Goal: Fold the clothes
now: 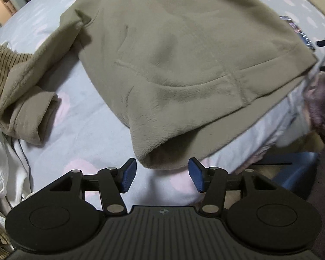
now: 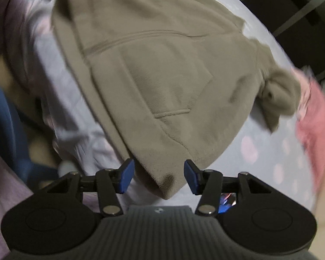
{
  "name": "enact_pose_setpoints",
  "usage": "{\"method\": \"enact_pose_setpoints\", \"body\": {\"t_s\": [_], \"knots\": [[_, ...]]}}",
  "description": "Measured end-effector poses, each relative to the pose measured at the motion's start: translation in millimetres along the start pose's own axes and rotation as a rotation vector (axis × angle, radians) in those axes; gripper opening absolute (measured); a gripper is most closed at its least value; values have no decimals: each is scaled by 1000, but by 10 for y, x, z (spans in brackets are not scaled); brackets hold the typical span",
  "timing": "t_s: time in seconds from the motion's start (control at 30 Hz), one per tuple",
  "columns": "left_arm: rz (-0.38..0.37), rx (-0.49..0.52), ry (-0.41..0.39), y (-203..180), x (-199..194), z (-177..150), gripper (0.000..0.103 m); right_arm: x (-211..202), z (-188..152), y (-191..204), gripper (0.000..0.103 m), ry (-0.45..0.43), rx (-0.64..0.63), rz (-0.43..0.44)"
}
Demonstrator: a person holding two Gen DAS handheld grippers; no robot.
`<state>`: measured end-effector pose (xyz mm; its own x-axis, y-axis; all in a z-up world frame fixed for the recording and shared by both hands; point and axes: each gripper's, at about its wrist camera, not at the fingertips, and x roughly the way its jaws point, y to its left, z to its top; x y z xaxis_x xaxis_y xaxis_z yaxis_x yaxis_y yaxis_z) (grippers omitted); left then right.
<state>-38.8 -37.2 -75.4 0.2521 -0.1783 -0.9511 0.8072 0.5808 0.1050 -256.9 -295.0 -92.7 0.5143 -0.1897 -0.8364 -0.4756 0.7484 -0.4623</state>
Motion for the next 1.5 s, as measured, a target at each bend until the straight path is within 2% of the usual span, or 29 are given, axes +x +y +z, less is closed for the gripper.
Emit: {"method": "enact_pose_setpoints", "body": {"t_s": [0.1, 0.23, 0.33, 0.4, 0.47, 0.57, 0.67, 0.77, 0.83, 0.9, 0.97, 1.03, 1.1, 1.23, 1.33, 1.43, 1.5], "knots": [[17, 7, 13, 7, 55, 24, 50, 151, -5, 269, 54, 33, -161, -69], [38, -6, 12, 43, 97, 59, 49, 403, -80, 565, 53, 78, -392, -208], [61, -30, 28, 70, 195, 79, 49, 543, -124, 661, 45, 80, -503, -318], [65, -33, 37, 56, 245, 73, 37, 568, -131, 661, 34, 76, -540, -336], [72, -16, 29, 11, 243, 52, 22, 531, -116, 602, 21, 62, -524, -340], [99, 14, -24, -58, 117, 17, 9, 377, -84, 407, 14, 23, -451, -371], [124, 30, -105, -75, -172, 7, 6, 163, -46, 82, 11, -3, -334, -415], [180, 72, -177, -115, -579, 16, 5, -109, 5, -331, 9, -12, -195, -447], [218, 127, -208, -173, -878, 12, 4, -319, 38, -596, 8, -16, -104, -475], [248, 190, -222, -243, -1134, -2, 3, -566, 61, -836, 8, -19, 4, -452], [271, 255, -192, -332, -1292, -42, 3, -770, 44, -987, 7, -23, 99, -386], [277, 307, -138, -436, -1333, -113, 3, -910, 5, -1044, 7, -9, 154, -298], [245, 344, -74, -489, -1244, -204, 3, -937, -45, -1012, 7, 35, 158, -201], [147, 399, 50, -571, -866, -336, 3, -569, -181, -777, 7, 152, 136, -31], [79, 390, 123, -593, -522, -327, 3, -238, -203, -621, 7, 209, 140, 90], [38, 375, 213, -570, -187, -282, 4, 34, -238, -520, 7, 259, 128, 114], [-24, 330, 271, -479, -40, -266, 6, 145, -255, -561, 9, 280, 146, 151]]}}
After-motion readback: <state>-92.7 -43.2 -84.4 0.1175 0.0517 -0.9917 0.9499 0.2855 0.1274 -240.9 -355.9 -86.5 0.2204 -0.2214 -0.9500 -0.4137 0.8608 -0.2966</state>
